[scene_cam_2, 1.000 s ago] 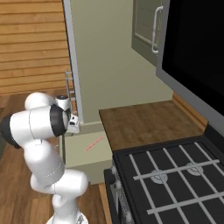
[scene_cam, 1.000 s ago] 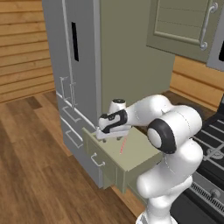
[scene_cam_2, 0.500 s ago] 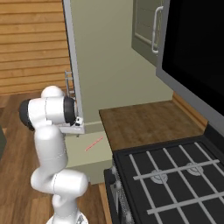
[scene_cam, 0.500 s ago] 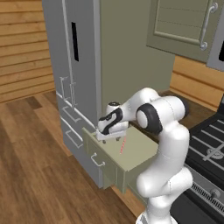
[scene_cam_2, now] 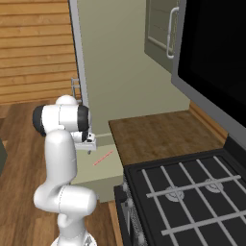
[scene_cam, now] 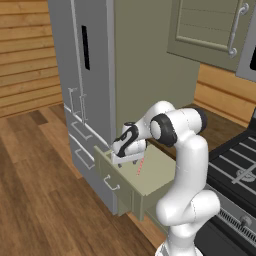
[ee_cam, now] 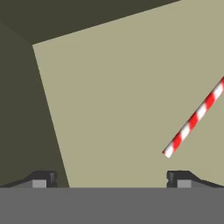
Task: Take a straw from the drawer in front and place it inside the glass cup on the dining counter.
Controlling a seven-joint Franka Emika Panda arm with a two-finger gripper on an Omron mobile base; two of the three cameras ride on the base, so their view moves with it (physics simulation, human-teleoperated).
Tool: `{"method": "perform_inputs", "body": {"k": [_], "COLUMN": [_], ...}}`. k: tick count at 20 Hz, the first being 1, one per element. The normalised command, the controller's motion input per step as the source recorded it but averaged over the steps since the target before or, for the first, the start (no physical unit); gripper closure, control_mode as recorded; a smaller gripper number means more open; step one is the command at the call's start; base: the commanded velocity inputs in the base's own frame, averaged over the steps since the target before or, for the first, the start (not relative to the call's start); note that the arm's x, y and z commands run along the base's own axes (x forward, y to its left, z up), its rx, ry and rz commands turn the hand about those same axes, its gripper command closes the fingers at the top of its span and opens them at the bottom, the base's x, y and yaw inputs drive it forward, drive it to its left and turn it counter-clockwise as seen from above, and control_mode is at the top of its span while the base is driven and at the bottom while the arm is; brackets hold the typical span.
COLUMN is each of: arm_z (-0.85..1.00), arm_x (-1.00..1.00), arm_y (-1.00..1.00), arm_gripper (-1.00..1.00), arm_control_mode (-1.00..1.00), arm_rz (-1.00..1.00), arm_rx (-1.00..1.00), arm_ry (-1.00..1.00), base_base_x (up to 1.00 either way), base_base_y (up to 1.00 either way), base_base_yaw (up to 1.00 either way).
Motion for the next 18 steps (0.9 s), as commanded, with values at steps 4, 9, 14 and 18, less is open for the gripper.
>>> {"method": "perform_inputs", "body": {"k": [4, 9, 14, 18], "arm_z": [-0.44, -0.26, -0.03, 0.01], "arm_x": [0.0, -0.13, -0.32, -0.26], "arm_y": [0.36, 0.78, 1.0, 0.93], "arm_gripper": [-1.0, -1.0, -1.0, -1.0], "arm_control_mode": [-1.0, -1.0, -1.0, -1.0], "arm_rz": [0.0, 0.01, 0.0, 0.0], "arm_rx": [0.01, 0.05, 0.05, 0.0], "arm_ry": [0.0, 0.01, 0.04, 0.0], "base_base_x": [0.0, 0.0, 0.0, 0.0], "base_base_y": [0.0, 0.0, 0.0, 0.0], "base_base_yaw": [0.0, 0.0, 0.0, 0.0]}}
